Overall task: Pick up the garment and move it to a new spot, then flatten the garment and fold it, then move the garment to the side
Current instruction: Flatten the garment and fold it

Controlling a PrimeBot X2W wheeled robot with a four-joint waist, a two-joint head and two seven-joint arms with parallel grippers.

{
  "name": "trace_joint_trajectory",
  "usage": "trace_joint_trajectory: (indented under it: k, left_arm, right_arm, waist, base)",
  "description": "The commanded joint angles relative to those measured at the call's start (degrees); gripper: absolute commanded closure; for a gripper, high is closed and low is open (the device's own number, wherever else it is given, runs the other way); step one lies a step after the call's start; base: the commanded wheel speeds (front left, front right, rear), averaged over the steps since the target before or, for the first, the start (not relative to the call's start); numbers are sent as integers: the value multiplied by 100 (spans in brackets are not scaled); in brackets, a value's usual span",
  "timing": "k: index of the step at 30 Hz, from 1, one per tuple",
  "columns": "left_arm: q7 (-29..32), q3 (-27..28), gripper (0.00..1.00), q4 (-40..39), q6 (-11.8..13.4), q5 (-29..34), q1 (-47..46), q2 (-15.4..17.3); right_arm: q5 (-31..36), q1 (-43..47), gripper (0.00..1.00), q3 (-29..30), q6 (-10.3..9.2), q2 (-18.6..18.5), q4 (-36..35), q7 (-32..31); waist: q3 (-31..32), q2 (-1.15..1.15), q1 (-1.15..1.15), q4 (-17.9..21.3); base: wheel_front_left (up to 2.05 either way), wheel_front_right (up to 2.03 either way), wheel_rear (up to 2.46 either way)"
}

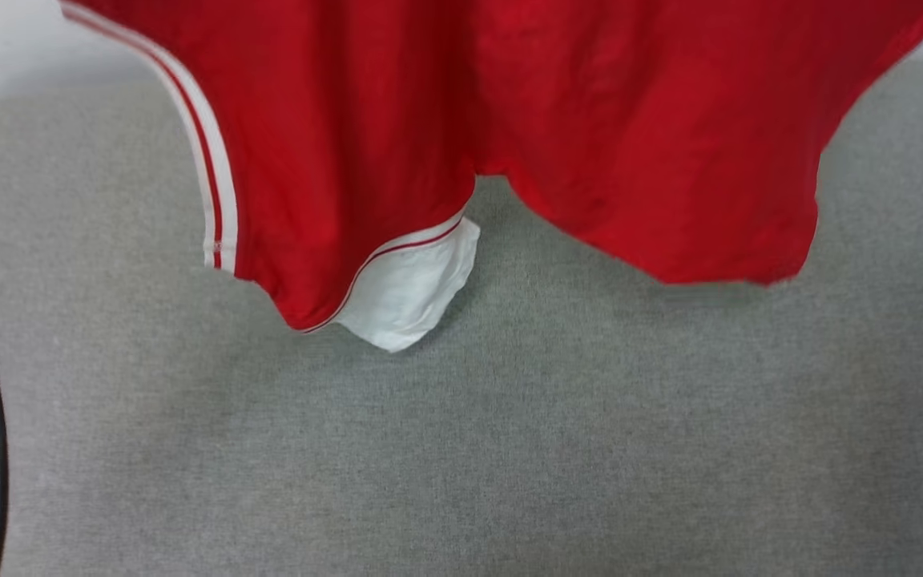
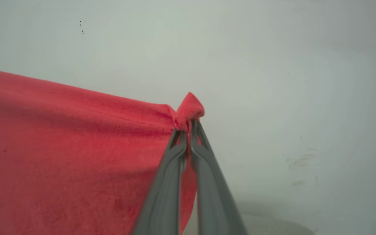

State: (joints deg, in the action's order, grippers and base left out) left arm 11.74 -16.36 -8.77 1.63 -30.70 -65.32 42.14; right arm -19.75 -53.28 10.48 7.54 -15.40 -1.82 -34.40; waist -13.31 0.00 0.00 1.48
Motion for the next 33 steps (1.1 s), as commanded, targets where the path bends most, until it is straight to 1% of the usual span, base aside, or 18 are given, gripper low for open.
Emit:
trace_joint_trajectory:
  k: [1, 7, 10, 12, 15, 18, 20, 21, 24, 29, 33]
  left_arm:
    - [-19, -9, 100, 123, -61, 74, -225, 54]
    - [-52, -178, 100, 755, -445, 307, -1202, 105]
    - [-190, -264, 100, 1227, -587, 369, -1764, -49]
    - [-327, -306, 100, 1578, -639, 436, -2164, -138]
    - [-528, -356, 100, 2110, -689, 535, -2815, -279]
    - [-942, -433, 100, 2746, -743, 618, -3399, -551]
    - [-1277, -437, 100, 3253, -729, 727, -3764, -671]
    - [-1277, -437, 100, 3253, -729, 727, -3764, -671]
    - [-1800, -446, 100, 3955, -666, 889, -4256, -837]
    - [-2332, -610, 100, 4818, -693, 1005, -4551, -1167]
    - [-2561, -691, 100, 5222, -729, 965, -4385, -1424]
  right_arm:
    - [43, -188, 100, 29, -11, -8, 49, 41]
    - [306, -1004, 100, -29, -12, -177, 387, 246]
    - [474, -1492, 100, -40, -12, -278, 748, 485]
    - [663, -1808, 100, -69, -12, -339, 1026, 694]
    - [889, -2392, 100, -62, -12, -363, 1463, 977]
    - [1182, -2892, 100, 46, -14, -303, 1987, 1381]
    - [1406, -3222, 100, 134, -15, -230, 2364, 1702]
    - [1406, -3222, 100, 134, -15, -230, 2364, 1702]
    - [1728, -3709, 100, 215, -19, -97, 2874, 2165]
    - [2210, -4272, 100, 367, -19, 136, 3618, 2711]
    - [2470, -4507, 100, 417, -13, 260, 4112, 3011]
  waist:
    - [-312, 0, 0, -5]
    - [-993, 0, 0, -54]
    - [-1340, 0, 0, -93]
    - [-1524, 0, 0, -118]
    - [-1847, 0, 0, -131]
    - [-2123, 0, 0, -150]
    - [-2260, 0, 0, -167]
    - [-2260, 0, 0, -167]
    - [-2474, 0, 0, -158]
    - [-2800, 0, 0, -219]
    - [-2981, 0, 0, -302]
  base:
    - [0, 0, 0]
    - [0, 0, 0]
    - [0, 0, 0]
    - [0, 0, 0]
    - [0, 0, 0]
    - [0, 0, 0]
    - [0, 0, 0]
    - [0, 0, 0]
    - [0, 0, 0]
    - [0, 0, 0]
    - [0, 0, 0]
